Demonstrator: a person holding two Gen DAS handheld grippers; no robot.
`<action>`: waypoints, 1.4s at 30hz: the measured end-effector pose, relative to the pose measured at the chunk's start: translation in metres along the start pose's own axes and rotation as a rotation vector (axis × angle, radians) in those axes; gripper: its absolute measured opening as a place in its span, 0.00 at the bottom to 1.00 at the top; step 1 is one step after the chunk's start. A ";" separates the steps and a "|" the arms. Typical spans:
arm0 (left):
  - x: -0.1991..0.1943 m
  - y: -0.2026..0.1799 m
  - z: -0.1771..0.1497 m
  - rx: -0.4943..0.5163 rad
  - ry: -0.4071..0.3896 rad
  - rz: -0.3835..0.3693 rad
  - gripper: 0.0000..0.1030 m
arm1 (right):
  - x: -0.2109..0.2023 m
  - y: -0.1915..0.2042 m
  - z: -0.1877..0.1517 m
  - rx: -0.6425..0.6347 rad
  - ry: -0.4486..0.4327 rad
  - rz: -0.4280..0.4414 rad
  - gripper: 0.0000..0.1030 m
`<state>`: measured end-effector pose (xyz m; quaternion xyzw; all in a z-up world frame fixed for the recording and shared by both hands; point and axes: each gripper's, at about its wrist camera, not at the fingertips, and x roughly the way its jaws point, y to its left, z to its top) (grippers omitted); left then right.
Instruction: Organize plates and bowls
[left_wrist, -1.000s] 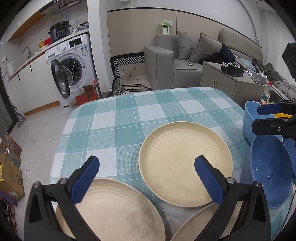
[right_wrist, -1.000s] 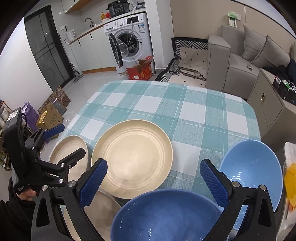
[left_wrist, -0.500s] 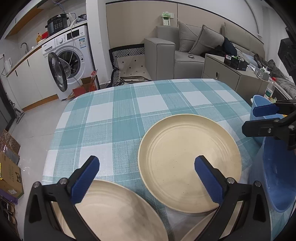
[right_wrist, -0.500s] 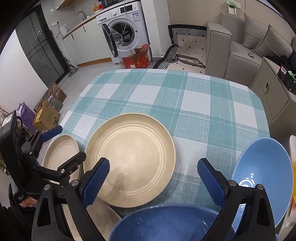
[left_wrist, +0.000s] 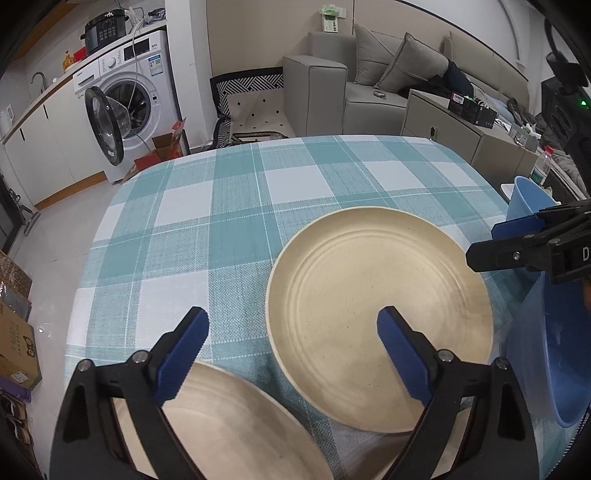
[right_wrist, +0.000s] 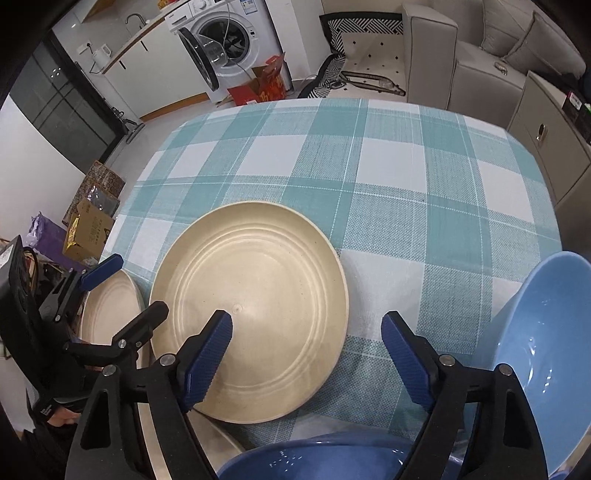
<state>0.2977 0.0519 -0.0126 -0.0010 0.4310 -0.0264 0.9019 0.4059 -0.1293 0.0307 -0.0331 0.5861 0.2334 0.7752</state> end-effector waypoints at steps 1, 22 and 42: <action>0.001 -0.001 0.000 0.004 0.005 0.000 0.88 | 0.001 0.000 0.001 -0.001 0.005 0.001 0.81; 0.019 -0.008 -0.007 0.040 0.086 -0.026 0.60 | 0.039 0.018 0.004 -0.086 0.161 -0.062 0.78; 0.022 -0.003 -0.009 0.021 0.104 0.004 0.36 | 0.044 0.015 0.000 -0.105 0.159 -0.132 0.41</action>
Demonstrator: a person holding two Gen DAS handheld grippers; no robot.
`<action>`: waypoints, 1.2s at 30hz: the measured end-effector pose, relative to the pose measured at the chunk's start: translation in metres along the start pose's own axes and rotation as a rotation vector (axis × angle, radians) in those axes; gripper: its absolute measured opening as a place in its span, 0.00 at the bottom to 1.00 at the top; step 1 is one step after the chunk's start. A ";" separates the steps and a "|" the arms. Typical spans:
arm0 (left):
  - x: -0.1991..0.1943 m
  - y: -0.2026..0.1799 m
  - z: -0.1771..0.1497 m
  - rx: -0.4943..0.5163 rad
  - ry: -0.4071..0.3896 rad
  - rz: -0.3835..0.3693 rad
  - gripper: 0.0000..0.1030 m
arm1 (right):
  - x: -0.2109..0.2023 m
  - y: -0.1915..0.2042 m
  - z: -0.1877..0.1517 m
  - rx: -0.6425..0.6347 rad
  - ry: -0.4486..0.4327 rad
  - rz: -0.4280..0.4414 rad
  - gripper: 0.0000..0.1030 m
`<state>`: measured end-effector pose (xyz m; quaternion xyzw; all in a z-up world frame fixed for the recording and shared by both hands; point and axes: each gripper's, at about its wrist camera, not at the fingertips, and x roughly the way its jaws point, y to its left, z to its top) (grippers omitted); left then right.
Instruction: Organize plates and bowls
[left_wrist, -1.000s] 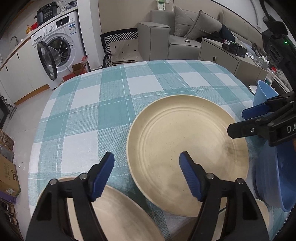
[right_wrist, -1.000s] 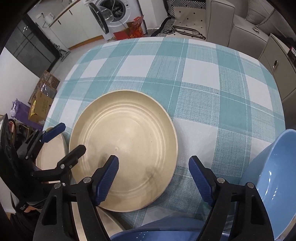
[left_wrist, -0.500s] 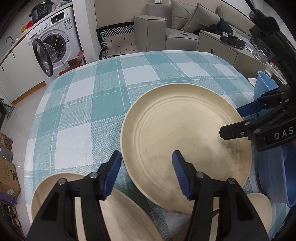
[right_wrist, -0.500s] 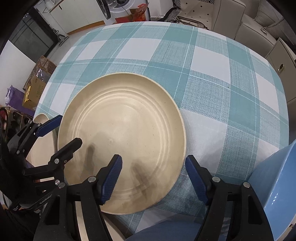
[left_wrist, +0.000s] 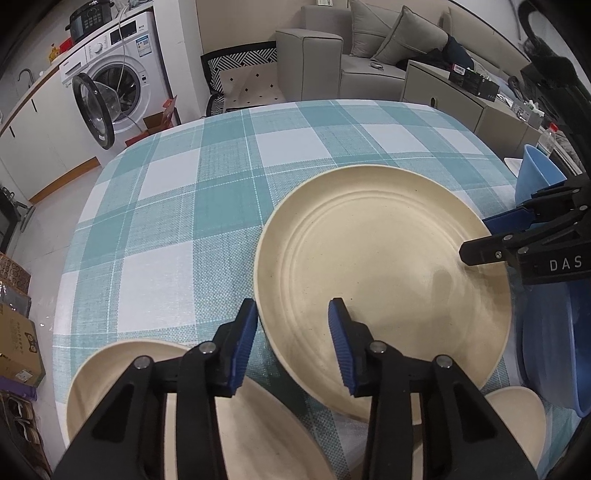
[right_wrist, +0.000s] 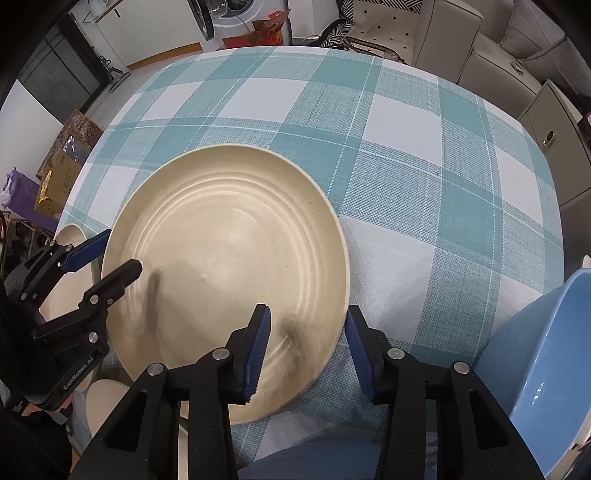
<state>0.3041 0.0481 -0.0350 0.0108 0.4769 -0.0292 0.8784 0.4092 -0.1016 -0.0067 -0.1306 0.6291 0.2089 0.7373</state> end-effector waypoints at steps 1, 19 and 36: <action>0.000 0.001 0.000 -0.005 -0.001 0.000 0.35 | 0.000 0.000 0.000 -0.002 -0.002 -0.005 0.39; -0.006 0.006 0.001 -0.043 -0.027 -0.006 0.33 | -0.012 -0.001 -0.005 -0.030 -0.065 -0.066 0.20; -0.032 0.010 0.007 -0.080 -0.094 -0.002 0.33 | -0.043 0.001 -0.010 -0.019 -0.154 -0.045 0.18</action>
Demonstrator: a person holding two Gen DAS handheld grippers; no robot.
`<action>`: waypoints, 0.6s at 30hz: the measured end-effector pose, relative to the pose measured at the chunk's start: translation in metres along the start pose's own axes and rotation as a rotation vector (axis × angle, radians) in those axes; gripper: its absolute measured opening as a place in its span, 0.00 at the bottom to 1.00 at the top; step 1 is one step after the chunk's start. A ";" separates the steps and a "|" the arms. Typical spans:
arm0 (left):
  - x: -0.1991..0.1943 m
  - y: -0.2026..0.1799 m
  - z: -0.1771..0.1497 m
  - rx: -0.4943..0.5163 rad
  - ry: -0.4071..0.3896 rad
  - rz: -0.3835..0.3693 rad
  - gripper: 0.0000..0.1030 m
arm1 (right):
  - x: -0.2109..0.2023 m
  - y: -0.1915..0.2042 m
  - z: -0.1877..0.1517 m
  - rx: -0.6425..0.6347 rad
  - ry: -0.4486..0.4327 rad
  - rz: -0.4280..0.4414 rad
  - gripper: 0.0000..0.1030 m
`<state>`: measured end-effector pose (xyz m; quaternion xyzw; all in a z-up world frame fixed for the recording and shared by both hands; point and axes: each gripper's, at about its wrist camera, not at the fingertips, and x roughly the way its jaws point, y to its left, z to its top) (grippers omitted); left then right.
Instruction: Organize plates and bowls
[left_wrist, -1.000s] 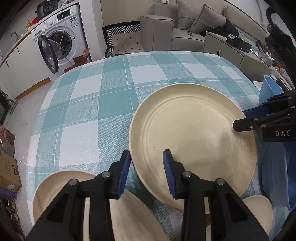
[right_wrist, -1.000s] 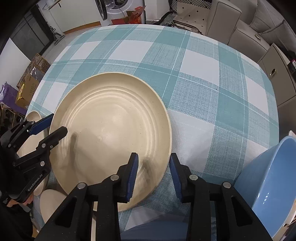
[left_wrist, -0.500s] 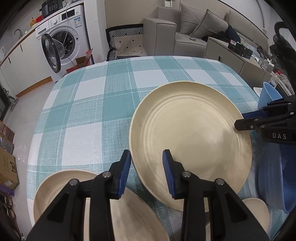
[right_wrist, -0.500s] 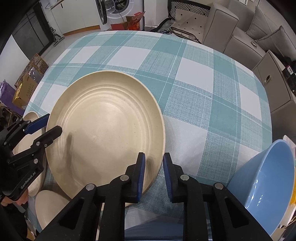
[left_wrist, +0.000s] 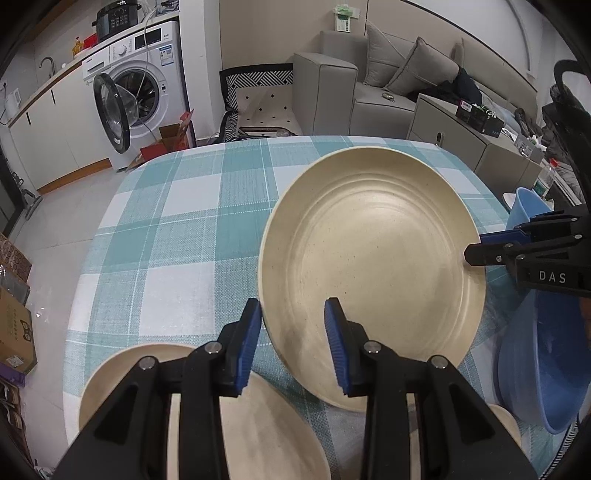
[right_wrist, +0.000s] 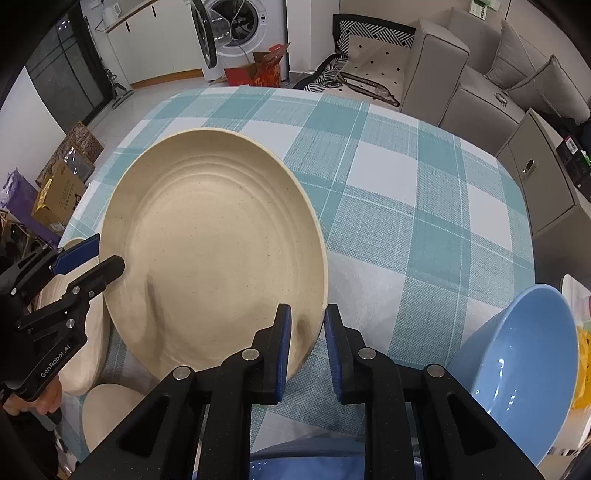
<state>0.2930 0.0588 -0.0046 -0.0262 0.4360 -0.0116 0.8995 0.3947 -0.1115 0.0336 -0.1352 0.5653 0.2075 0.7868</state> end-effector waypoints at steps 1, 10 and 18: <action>-0.002 0.000 0.000 -0.001 -0.005 0.001 0.33 | -0.002 0.000 0.000 0.000 -0.005 0.002 0.18; -0.023 0.002 -0.001 -0.014 -0.052 0.008 0.33 | -0.025 0.006 -0.005 -0.007 -0.064 0.018 0.17; -0.047 0.005 -0.004 -0.024 -0.097 0.007 0.33 | -0.046 0.014 -0.011 -0.017 -0.098 0.028 0.17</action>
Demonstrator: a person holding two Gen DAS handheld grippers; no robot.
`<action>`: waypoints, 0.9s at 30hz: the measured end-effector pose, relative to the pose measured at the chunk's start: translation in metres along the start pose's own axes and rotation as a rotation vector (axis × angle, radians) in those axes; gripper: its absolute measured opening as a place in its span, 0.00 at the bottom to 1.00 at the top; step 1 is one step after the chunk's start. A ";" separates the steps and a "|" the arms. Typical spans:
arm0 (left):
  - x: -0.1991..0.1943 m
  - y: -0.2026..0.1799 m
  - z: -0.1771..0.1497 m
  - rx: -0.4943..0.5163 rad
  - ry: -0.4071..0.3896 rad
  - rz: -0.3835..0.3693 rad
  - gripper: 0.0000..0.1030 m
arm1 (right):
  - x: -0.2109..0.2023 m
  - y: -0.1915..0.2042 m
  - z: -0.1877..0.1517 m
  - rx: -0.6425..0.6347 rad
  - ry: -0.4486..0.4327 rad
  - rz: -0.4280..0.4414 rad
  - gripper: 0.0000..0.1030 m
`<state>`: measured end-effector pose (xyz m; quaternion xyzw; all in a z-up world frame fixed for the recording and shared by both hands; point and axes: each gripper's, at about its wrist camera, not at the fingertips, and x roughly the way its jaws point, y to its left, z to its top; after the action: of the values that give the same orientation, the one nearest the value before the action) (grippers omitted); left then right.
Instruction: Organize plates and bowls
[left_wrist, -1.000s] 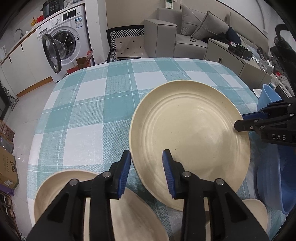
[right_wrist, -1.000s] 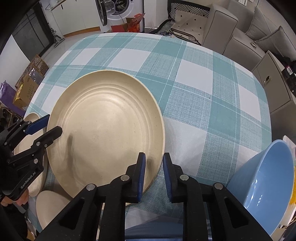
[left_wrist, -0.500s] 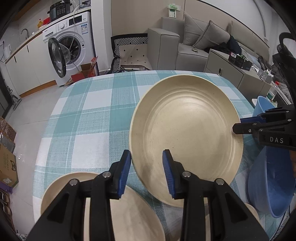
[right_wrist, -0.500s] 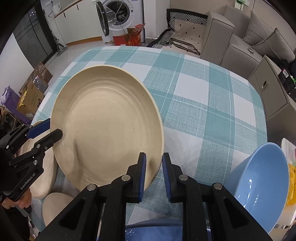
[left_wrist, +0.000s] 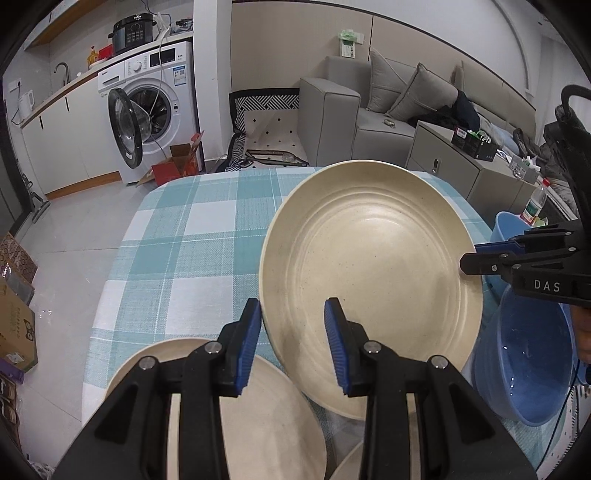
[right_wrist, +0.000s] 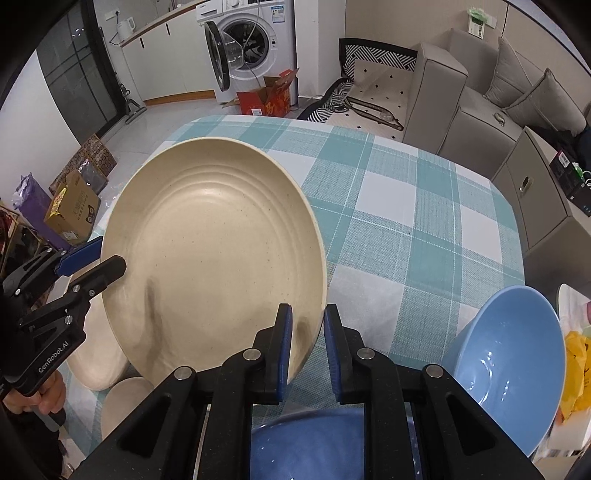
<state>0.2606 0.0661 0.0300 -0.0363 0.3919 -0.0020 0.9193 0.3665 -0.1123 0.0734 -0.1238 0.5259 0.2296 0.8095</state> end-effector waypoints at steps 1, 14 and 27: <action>-0.004 0.000 -0.001 0.000 -0.006 0.001 0.33 | -0.003 0.002 -0.001 -0.004 -0.005 -0.001 0.17; -0.045 0.004 -0.008 -0.003 -0.075 0.015 0.33 | -0.045 0.023 -0.017 -0.028 -0.063 0.015 0.17; -0.082 -0.002 -0.025 0.001 -0.133 0.007 0.33 | -0.082 0.036 -0.046 -0.038 -0.126 0.013 0.17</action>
<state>0.1857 0.0655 0.0715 -0.0346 0.3299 0.0037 0.9434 0.2841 -0.1213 0.1298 -0.1207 0.4702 0.2523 0.8371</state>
